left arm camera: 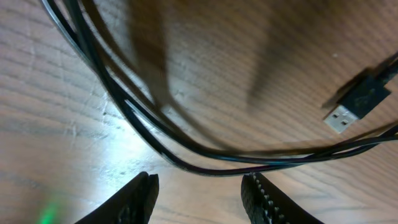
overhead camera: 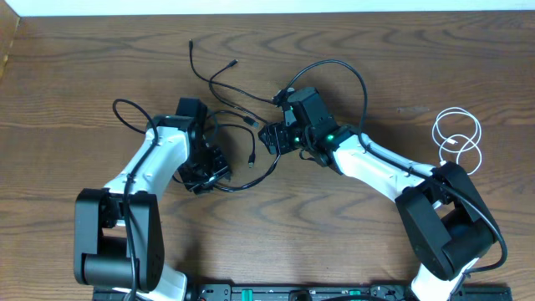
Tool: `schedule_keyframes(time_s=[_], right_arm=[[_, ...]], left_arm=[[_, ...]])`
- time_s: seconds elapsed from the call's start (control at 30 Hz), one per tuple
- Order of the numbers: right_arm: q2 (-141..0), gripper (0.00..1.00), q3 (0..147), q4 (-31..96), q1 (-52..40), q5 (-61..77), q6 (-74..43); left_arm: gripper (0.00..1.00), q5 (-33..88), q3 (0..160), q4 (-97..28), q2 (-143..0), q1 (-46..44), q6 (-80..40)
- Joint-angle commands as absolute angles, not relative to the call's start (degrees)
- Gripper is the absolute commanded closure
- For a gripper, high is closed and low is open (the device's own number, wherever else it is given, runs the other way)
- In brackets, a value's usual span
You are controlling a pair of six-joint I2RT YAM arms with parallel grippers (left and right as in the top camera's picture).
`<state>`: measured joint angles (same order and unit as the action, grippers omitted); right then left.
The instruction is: Untangle cables
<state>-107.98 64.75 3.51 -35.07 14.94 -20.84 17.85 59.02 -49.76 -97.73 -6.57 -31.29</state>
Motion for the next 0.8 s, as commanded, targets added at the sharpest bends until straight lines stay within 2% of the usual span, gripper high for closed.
schedule_keyframes(time_s=[0.0, 0.3, 0.4, 0.77], right_arm=[[-108.66, 0.31, 64.69, 3.36, -35.73, 14.5, -22.06], [-108.66, 0.3, 64.71, 3.49, -35.73, 14.5, -22.28], [-108.66, 0.29, 64.69, 3.49, -35.73, 14.5, -22.28], [-108.66, 0.27, 64.71, 3.57, -35.73, 14.48, -22.26]], left_arm=[[0.51, 17.34, 58.92, -49.63, -98.08, -7.49, -33.98], [0.52, 17.32, 56.05, -46.52, -98.08, -9.65, -38.57], [0.56, 17.32, 54.39, -44.4, -98.08, -9.85, -38.94], [0.6, 17.34, 53.56, -42.98, -98.08, -10.0, -38.87]])
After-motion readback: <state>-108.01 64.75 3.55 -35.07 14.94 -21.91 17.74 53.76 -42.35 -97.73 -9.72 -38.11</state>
